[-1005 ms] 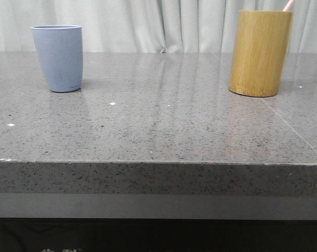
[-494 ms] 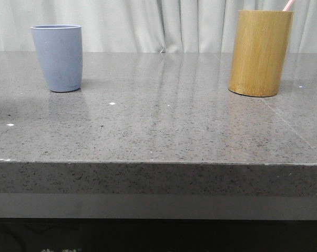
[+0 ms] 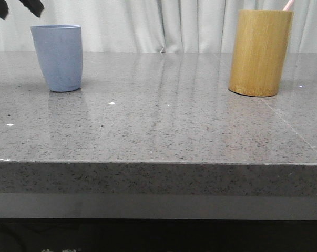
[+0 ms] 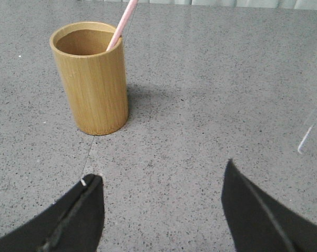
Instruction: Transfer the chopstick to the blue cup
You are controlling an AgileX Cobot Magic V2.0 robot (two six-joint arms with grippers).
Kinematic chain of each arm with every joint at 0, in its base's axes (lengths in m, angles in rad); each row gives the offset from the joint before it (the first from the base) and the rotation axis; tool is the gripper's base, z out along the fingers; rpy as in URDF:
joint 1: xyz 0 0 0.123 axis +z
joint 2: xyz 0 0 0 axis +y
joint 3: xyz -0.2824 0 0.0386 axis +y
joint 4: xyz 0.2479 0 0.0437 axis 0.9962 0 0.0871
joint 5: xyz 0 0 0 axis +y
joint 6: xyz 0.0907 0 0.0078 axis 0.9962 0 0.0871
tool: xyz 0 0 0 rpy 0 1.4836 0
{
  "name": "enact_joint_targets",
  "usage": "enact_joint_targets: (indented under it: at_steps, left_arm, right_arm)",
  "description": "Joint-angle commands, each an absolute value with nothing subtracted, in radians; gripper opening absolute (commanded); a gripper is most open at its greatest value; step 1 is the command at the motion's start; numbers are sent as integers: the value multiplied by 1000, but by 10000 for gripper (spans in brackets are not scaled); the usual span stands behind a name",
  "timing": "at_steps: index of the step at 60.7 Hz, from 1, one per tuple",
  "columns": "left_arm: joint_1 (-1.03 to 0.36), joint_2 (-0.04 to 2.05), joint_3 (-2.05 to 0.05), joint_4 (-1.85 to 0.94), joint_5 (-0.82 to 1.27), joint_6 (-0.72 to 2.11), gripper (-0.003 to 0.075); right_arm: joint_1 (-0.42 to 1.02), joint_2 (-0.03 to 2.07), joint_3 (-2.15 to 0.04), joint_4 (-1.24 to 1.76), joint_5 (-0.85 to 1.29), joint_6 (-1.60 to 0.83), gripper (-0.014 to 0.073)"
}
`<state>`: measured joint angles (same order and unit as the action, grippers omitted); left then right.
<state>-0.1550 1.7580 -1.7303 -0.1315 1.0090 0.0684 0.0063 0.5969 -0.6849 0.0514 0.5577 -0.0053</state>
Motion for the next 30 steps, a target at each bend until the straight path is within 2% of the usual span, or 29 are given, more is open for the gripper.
enact_joint_targets:
  at_steps: [1, 11, 15, 30]
  left_arm:
    - [-167, 1765, -1812, -148, 1010, 70, 421]
    - [-167, 1830, -1864, -148, 1039, 70, 419]
    - [-167, 1838, -1868, -148, 1041, 70, 395]
    - [-167, 1837, -1868, -158, 1048, 70, 155]
  right_arm:
    - [4, 605, -711, 53, 474, -13, 500]
    - [4, 605, -711, 53, 468, -13, 500]
    - [4, 605, -711, 53, 467, -13, 500]
    - [4, 605, -711, 53, 449, -13, 500]
